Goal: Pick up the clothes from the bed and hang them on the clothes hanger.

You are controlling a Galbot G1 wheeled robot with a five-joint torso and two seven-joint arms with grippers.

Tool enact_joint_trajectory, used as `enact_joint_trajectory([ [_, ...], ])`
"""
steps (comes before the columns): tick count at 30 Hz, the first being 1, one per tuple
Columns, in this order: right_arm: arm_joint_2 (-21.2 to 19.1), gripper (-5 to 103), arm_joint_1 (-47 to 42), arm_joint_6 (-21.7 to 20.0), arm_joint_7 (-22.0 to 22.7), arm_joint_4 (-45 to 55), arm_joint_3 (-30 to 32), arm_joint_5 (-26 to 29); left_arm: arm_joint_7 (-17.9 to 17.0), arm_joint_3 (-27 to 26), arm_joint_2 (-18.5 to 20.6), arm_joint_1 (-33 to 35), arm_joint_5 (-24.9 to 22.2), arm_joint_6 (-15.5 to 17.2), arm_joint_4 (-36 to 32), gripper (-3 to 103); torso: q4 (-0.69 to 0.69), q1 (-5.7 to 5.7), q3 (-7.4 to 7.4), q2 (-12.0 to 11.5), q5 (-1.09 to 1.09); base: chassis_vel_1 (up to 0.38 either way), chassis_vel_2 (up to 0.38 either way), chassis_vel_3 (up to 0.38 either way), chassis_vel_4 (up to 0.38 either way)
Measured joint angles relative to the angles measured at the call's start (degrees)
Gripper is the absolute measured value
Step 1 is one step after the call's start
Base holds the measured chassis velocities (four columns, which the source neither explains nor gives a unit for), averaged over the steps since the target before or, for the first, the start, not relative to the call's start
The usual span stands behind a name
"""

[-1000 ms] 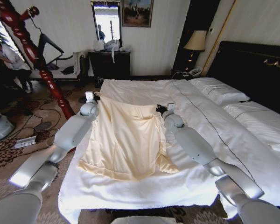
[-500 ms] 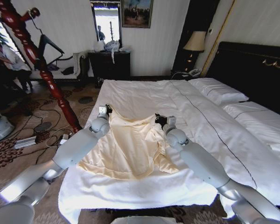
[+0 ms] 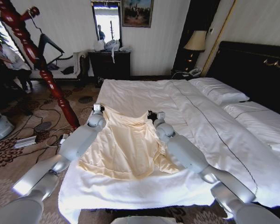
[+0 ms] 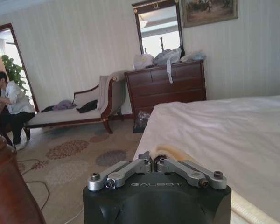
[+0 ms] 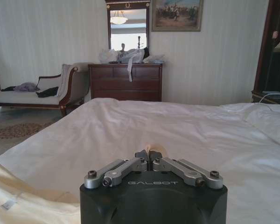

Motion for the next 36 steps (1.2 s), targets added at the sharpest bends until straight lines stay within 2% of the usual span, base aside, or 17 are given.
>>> enact_joint_trajectory([
  [2,0.0,1,-0.6,0.1,-1.4,-0.3,-0.8,-0.6,0.6,0.0,-0.4,0.7,-1.1,2.4,0.3,-1,-0.04,0.0,0.0,0.0,0.01,0.0,0.0,0.0,0.0],
  [4,0.5,10,-1.5,0.5,-1.7,-0.9,-1.0,-1.6,0.7,0.1,-0.4,1.4,-2.1,6.4,0.2,11,-0.06,-0.01,0.0,0.0,0.02,0.0,0.0,0.0,0.0],
  [8,1.1,21,-2.2,0.6,-1.5,-1.5,-0.9,-1.7,1.2,0.6,-0.1,2.1,-1.6,8.3,-0.2,16,-0.02,-0.01,0.0,0.0,0.02,0.0,0.0,0.0,0.0],
  [10,0.2,26,-2.4,0.4,-1.7,-1.3,-1.0,-1.6,1.5,1.2,0.5,2.2,-1.6,9.9,-1.3,27,0.01,-0.01,0.0,0.0,0.01,0.0,0.0,0.0,0.0],
  [11,-0.7,37,-2.5,-0.3,-2.1,-0.9,-1.2,-1.4,1.7,1.7,0.9,2.2,-1.7,10.4,-1.9,33,-0.01,-0.01,0.0,0.0,0.01,0.0,0.0,0.0,0.0],
  [13,-1.1,37,-2.5,-0.6,-2.3,-0.5,-1.3,-0.9,2.1,2.0,1.2,2.1,-1.9,10.6,-2.5,38,-0.04,-0.01,0.0,0.0,0.02,0.0,0.0,0.0,0.0],
  [15,-1.3,47,-2.5,-1.6,-2.3,0.2,-1.3,1.5,2.1,2.1,1.3,1.9,-2.2,10.5,-2.8,48,-0.06,-0.02,-0.02,0.0,0.02,0.0,0.0,0.0,0.0],
  [17,-1.3,53,-2.5,-2.3,-2.2,0.5,-1.3,3.4,1.8,2.0,1.3,1.8,-2.3,10.1,-2.8,48,-0.06,-0.02,-0.01,0.0,0.03,0.0,0.0,0.0,0.0],
  [18,-1.4,59,-2.4,-3.7,-1.9,1.2,-1.1,7.2,1.2,1.6,1.2,1.5,-2.4,9.4,-2.4,59,-0.04,-0.02,-0.01,0.0,0.02,0.0,0.0,0.0,0.0],
  [20,-0.7,70,-2.1,-6.6,0.7,2.3,0.2,15.1,0.0,0.5,0.9,1.0,-2.8,8.4,-1.0,65,-0.02,-0.02,-0.01,0.0,0.01,0.0,0.0,0.0,0.0],
  [22,0.0,70,-1.9,-7.0,1.8,2.3,1.0,17.6,-0.4,0.0,0.8,0.7,-3.2,8.3,-0.3,71,0.0,-0.02,-0.01,0.0,0.02,0.0,0.0,0.0,0.0],
  [23,0.7,80,-1.6,-6.7,2.4,1.6,1.6,18.4,-0.7,-0.6,0.7,0.6,-3.5,8.0,0.5,77,0.0,-0.02,-0.01,0.0,0.01,0.0,0.0,0.0,0.0],
  [25,1.1,80,-1.4,-5.9,2.6,0.4,1.9,17.1,-0.8,-1.1,0.7,0.5,-3.7,7.8,1.0,82,0.0,-0.02,-0.02,0.0,0.01,0.0,0.0,0.0,0.0],
  [29,-2.2,99,-1.4,-6.1,-0.2,-2.6,0.6,-3.7,0.0,-0.7,2.5,0.7,-0.9,8.6,0.2,97,-0.03,-0.01,-0.01,0.0,0.01,0.0,0.0,0.0,0.0],
  [31,-2.7,99,-1.5,-6.4,-0.6,-2.6,0.4,-5.1,0.2,-0.5,2.7,0.8,-0.5,8.8,0.1,97,-0.03,-0.01,-0.01,0.0,0.02,0.0,0.0,0.0,0.0],
  [34,-5.2,100,-2.3,-8.4,-2.7,-2.5,-0.9,-11.6,2.7,1.6,4.2,1.1,5.4,10.7,-0.3,100,-0.07,-0.02,-0.01,0.0,0.03,0.0,0.0,0.0,0.0],
  [36,-5.8,100,-3.5,-7.3,-3.8,-2.8,-1.0,-15.3,4.6,2.8,4.9,1.7,13.0,10.9,0.7,100,-0.06,-0.03,-0.02,0.0,0.03,0.0,0.0,0.0,0.0],
])
